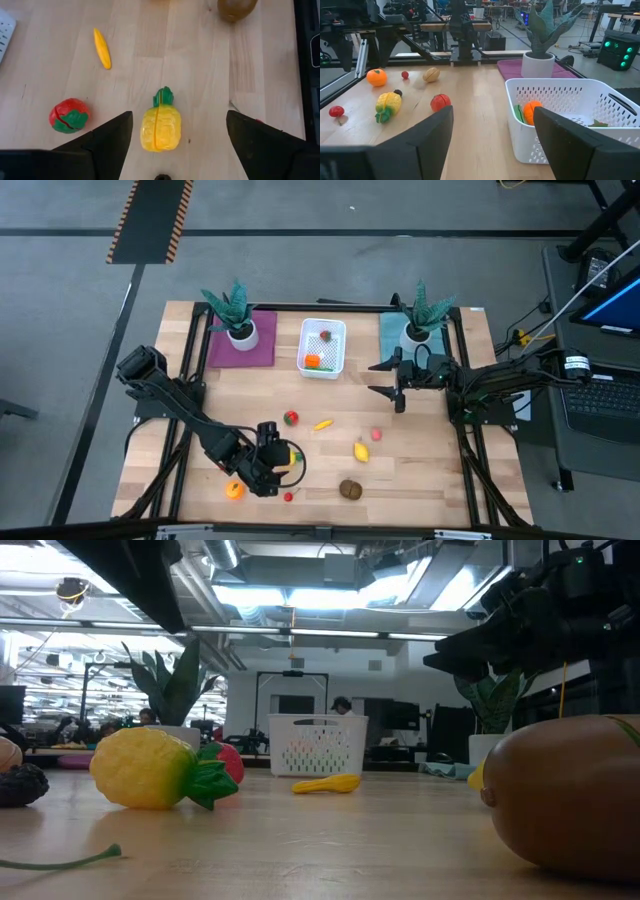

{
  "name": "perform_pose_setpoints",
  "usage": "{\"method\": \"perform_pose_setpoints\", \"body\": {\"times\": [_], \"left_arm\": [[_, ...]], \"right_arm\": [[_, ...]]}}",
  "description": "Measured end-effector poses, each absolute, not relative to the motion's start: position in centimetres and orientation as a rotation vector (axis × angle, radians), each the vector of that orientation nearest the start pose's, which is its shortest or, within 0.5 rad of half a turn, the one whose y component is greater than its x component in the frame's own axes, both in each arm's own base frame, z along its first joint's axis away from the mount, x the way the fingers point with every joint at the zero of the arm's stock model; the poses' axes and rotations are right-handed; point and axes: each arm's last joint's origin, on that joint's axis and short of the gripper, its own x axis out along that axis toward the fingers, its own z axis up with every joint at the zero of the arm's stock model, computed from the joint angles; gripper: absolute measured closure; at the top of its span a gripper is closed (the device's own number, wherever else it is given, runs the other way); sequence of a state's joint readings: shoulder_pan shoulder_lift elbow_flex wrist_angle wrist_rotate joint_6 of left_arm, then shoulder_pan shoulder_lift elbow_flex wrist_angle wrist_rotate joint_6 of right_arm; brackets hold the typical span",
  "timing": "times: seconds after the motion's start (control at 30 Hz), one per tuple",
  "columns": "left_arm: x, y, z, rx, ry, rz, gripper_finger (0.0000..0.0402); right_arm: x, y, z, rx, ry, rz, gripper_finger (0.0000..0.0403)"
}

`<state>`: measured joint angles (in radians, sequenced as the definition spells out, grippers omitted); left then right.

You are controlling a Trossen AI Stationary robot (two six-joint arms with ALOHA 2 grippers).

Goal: Pick and placing Produce into tupperware
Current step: Put the yellow pineapple into the white bin

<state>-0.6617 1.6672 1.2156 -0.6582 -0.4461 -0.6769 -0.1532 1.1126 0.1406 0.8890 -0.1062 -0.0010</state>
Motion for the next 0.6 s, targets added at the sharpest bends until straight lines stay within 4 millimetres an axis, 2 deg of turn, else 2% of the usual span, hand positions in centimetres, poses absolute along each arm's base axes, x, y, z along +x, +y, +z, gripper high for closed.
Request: {"method": "perform_pose_setpoints", "body": {"times": [0.13, 0.37, 0.6], "left_arm": [[27.4, -19.3, 22.5, -0.037, 0.951, 0.145, 0.0091], [28.6, -19.2, 19.8, -0.012, 1.04, 0.172, 0.0091], [29.4, -18.9, 18.1, -0.026, 1.104, 0.171, 0.0091]], "right_arm": [[18.5, -2.6, 16.4, 0.01, 0.083, -0.047, 0.0125], [18.5, -2.6, 16.4, 0.033, 0.082, -0.048, 0.0125], [18.5, -2.5, 16.4, 0.034, 0.081, -0.047, 0.0125]]}}
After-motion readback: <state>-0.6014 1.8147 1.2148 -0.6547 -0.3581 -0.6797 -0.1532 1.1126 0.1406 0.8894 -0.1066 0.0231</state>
